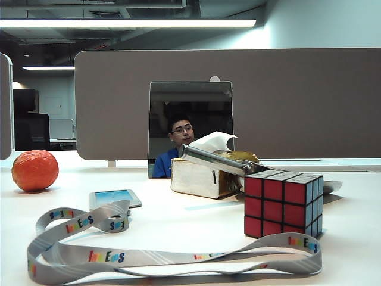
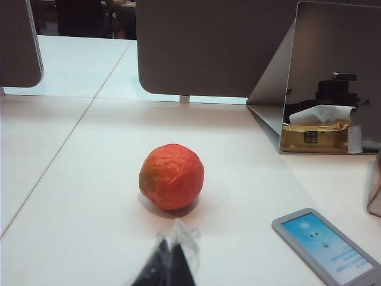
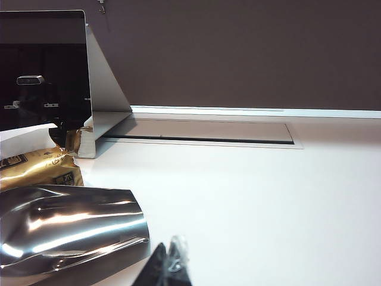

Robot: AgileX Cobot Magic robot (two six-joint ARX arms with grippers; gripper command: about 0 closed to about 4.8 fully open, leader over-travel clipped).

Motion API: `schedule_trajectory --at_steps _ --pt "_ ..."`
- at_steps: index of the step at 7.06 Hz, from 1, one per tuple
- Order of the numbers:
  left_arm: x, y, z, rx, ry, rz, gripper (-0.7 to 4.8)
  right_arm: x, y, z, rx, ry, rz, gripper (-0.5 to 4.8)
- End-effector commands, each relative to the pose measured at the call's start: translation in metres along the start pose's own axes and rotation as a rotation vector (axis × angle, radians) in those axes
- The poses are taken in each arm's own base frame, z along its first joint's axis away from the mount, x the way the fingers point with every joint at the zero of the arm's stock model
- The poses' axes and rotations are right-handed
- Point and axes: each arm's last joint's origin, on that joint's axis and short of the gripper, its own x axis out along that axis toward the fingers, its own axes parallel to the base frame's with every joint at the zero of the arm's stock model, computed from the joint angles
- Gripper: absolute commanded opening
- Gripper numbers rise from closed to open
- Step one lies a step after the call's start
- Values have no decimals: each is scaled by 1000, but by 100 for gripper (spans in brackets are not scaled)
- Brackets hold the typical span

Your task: Pull out a tissue from the tissue box and use it to cover the ID card on the tabletop.

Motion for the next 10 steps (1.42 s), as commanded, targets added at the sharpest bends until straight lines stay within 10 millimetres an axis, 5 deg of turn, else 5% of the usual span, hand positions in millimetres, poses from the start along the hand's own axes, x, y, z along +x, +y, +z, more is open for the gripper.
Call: schedule_trajectory --at_steps 1,5,8,10 --pt "-1 -7 1 -1 2 -251 -5 0 0 2 -4 -18 -1 -1" --pt "-7 -18 -8 -43 116 -680 -5 0 2 3 -8 -32 64 -1" --pt "-7 -18 -8 -43 116 -696 -6 -2 5 16 -39 -148 163 -1" --pt "-7 -18 -8 -43 116 -692 -6 -12 8 56 -72 -281 171 -1"
